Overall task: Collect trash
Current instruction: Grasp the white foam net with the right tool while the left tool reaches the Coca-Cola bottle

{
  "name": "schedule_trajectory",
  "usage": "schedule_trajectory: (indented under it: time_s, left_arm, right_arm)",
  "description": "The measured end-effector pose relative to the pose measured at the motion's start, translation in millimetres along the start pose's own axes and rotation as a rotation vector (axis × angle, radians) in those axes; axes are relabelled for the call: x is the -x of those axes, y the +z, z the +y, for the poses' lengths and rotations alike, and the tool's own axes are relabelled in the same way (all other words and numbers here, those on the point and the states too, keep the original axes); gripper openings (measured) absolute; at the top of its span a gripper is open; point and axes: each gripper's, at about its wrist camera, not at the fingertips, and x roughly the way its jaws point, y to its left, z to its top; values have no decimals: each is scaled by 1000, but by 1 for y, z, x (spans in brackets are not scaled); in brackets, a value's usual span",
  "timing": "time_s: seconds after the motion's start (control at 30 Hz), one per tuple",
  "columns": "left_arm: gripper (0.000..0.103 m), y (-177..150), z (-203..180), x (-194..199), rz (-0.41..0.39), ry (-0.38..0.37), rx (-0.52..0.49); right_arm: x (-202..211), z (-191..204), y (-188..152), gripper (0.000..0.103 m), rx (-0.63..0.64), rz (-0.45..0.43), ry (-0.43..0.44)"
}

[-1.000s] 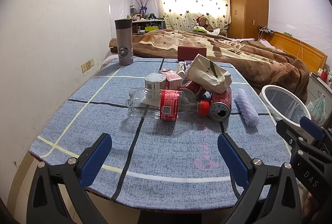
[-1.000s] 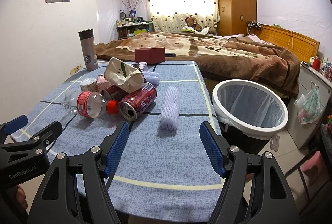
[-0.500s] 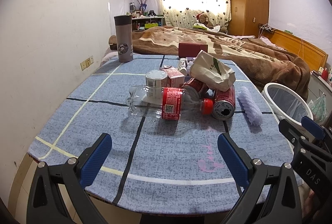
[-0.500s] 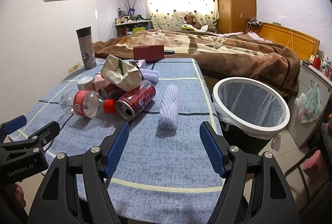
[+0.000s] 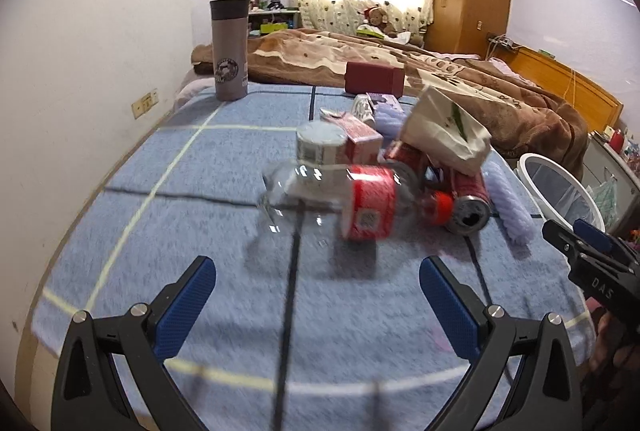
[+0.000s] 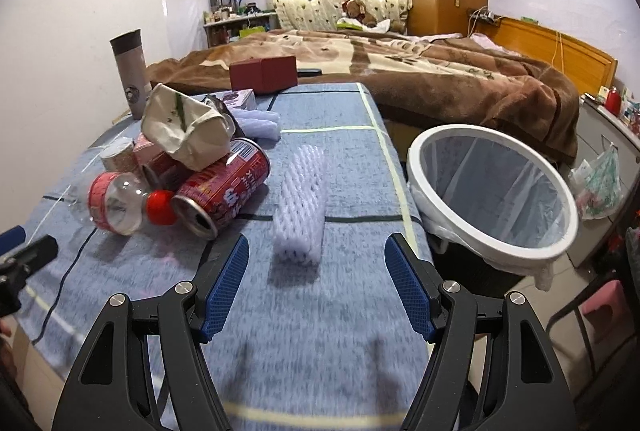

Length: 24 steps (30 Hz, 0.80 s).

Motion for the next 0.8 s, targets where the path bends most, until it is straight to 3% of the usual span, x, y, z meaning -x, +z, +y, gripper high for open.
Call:
schedule_trajectory:
  time_s: [0.43,0.6,0.67,0.77,0.8]
  left_arm:
    - [103,53,0,-38,-6,-76,-263]
    - [103,66,1,-65,83,-128,-301]
    - [103,65,-2,-67,79,-145,-325]
    - [103,63,0,-70,123,-217,-296]
    - [103,62,0,-70,133,-231,-292]
  right_arm:
    - [-39,10,20,72,22,97,42]
    - [-49,11,20,57,17,145,62]
    - [-51,13,22,51,18,151,72]
    - [-49,12,21,35,10,160,93]
    - [-50,11,21,35,6,162,97]
